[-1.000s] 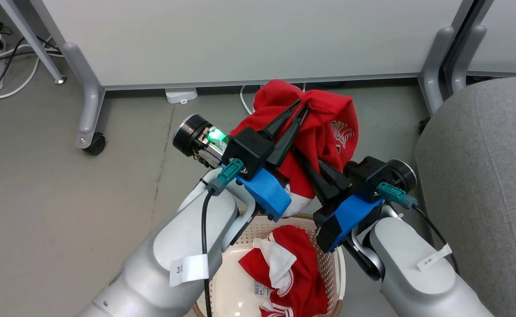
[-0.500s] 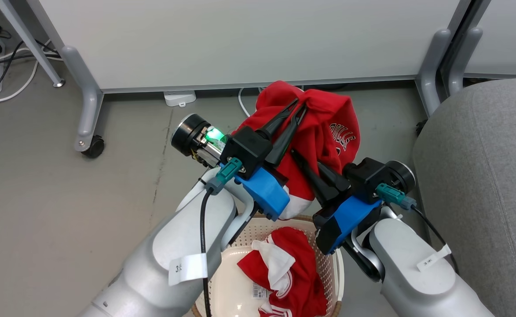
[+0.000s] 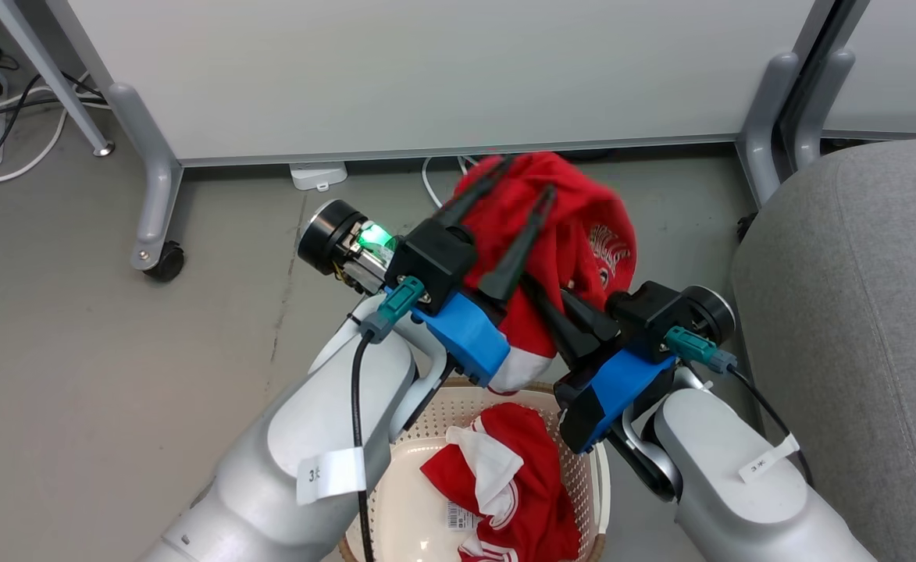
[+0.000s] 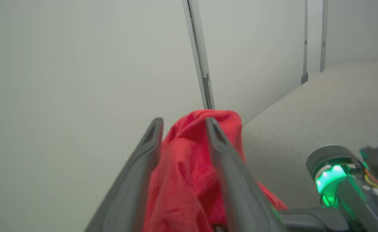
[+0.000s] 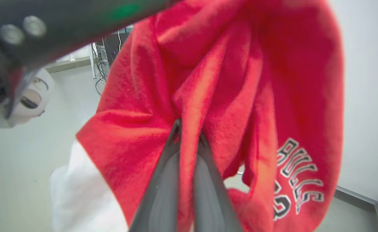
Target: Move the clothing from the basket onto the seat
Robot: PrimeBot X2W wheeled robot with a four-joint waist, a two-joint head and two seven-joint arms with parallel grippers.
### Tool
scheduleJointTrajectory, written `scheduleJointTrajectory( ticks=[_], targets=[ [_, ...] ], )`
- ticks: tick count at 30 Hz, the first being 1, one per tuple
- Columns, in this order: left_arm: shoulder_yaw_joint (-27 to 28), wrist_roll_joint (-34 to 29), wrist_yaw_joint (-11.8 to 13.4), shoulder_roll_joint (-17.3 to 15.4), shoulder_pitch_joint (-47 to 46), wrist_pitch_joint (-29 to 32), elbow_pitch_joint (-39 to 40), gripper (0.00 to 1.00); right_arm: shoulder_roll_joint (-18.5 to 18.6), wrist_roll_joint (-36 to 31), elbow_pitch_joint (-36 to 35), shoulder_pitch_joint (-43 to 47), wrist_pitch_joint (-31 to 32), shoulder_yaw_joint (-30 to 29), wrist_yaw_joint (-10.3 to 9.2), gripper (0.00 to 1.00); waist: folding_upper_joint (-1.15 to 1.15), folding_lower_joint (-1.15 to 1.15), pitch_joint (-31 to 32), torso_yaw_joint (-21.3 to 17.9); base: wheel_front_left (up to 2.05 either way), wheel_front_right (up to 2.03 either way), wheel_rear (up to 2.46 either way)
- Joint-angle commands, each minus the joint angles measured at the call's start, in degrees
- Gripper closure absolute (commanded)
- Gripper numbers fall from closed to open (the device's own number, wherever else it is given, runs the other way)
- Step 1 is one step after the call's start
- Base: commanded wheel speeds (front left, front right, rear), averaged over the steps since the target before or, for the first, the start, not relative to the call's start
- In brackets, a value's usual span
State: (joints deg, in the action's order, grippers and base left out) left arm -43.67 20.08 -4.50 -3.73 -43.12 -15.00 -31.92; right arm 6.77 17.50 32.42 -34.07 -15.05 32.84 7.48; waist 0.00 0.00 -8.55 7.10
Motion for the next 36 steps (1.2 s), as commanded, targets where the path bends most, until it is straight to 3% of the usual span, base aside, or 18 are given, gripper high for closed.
scheduleJointTrajectory(
  ticks=[1, 22, 36],
  targets=[
    [0.21, -0.55, 0.41, 0.02, 0.32, -0.27, 0.19, 0.00, 0.19, 0.39, 0.00, -0.60, -0.20, 0.13, 0.03, 1.00, 0.00, 0.00, 0.02, -0.02, 0.00, 0.00, 0.00],
    [1.55, -1.84, 0.06, 0.16, 0.14, -0.28, -0.28, 0.00, 0.24, -0.10, -0.57, -0.35, -0.21, -1.39, 0.03, 1.00, 0.00, 0.00, -1.25, -1.36, 0.00, 0.00, 0.00],
    [0.64, -2.61, -0.33, -0.04, -0.69, -0.28, -0.53, 0.00, 1.12, -1.39, -2.91, 1.00, -0.21, -7.11, 0.03, 1.00, 0.00, 0.00, -4.79, -6.11, 0.00, 0.00, 0.00]
  ],
)
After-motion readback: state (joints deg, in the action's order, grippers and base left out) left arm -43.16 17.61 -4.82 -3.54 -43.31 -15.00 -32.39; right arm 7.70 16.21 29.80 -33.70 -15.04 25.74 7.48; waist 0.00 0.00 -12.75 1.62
